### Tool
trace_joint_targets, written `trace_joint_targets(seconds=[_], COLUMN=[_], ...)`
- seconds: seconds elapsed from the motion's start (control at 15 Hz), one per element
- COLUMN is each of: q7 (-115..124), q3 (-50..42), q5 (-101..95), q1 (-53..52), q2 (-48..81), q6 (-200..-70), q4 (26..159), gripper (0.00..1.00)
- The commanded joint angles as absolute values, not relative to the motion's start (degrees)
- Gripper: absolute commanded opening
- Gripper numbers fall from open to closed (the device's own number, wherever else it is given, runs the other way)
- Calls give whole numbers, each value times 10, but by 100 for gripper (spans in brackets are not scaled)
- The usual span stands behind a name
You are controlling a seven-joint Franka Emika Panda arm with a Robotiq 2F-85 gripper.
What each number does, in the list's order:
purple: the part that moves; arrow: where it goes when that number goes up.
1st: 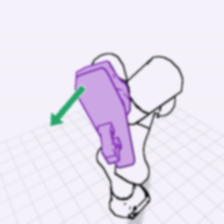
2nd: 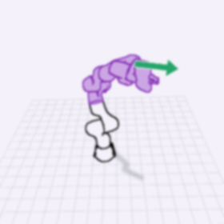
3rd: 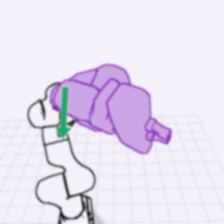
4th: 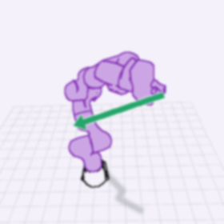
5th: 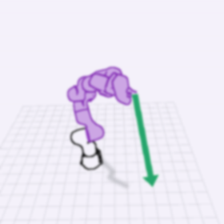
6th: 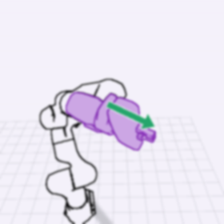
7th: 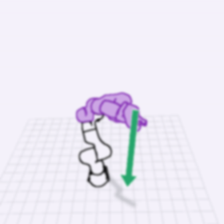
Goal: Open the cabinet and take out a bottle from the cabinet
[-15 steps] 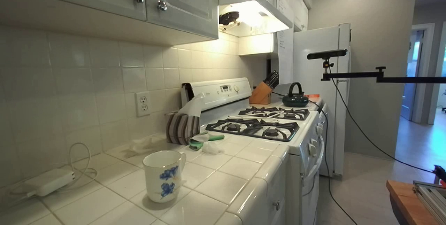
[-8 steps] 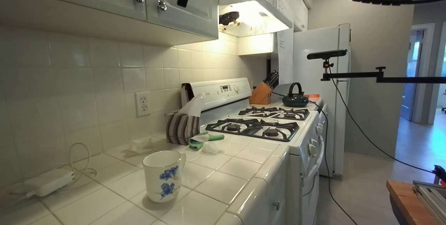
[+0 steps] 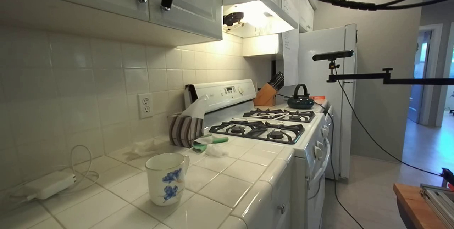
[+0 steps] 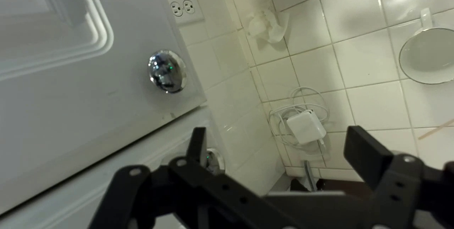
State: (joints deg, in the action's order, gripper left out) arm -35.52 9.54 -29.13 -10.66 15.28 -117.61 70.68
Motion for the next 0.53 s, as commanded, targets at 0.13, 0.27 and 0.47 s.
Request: trace_joint_targets(seconds=[0.13,0.27,0.47], q7=[-360,-364,-372], q3=[89,89,77], q5=[-316,-316,-311], q1=[-124,-125,-138], q2=[206,220,244], q6=[-1163,-1162,-1160], q4=[622,606,577], gripper=[100,100,100])
